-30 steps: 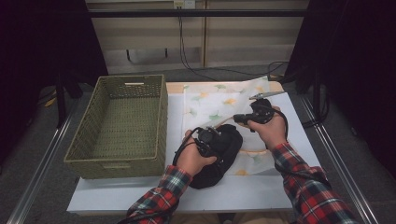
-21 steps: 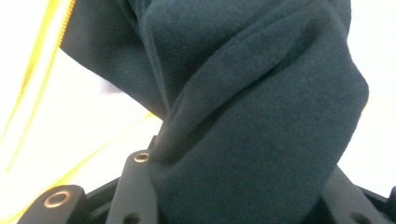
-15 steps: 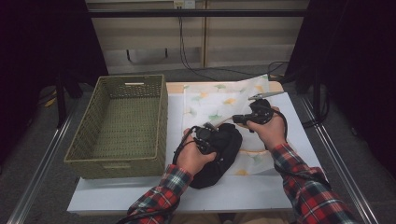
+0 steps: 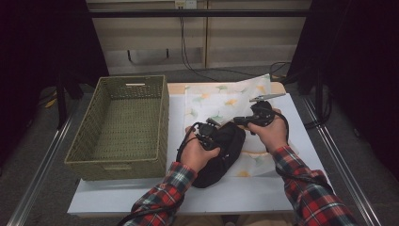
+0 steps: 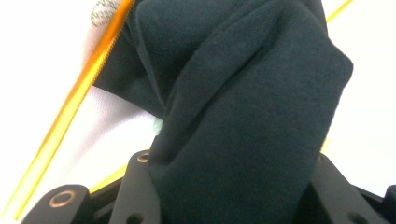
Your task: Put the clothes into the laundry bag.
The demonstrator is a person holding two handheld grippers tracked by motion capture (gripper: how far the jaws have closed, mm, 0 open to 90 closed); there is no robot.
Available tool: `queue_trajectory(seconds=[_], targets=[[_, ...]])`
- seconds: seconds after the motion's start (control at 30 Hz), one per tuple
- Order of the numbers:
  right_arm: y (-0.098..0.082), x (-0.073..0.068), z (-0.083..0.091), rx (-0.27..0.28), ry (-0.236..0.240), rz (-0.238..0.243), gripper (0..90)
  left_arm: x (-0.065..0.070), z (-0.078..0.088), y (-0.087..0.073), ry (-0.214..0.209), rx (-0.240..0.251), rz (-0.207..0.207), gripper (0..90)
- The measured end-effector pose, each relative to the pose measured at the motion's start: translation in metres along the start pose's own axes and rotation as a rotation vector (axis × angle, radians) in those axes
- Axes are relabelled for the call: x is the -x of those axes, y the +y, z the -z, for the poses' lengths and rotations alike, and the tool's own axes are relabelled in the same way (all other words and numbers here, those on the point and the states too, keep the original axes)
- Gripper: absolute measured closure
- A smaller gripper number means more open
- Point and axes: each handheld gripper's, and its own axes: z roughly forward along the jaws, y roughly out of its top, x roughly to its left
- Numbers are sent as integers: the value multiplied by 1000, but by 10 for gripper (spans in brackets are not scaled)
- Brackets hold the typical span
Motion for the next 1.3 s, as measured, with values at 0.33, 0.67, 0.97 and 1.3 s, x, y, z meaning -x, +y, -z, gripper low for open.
queue_trajectory(seconds=[0.33,0.67,0.97,1.3], targets=[[-2,1,2,2,0,-10,900,-1,-7,9,18,29,3,606],[-4,1,0,0,2,-13,900,-5,-14,9,39,46,-51,583],[0,-1,2,6,4,-6,900,0,-17,11,24,50,-43,589],[2,-1,0,8,11,-7,900,0,-26,23,0,145,-29,574]])
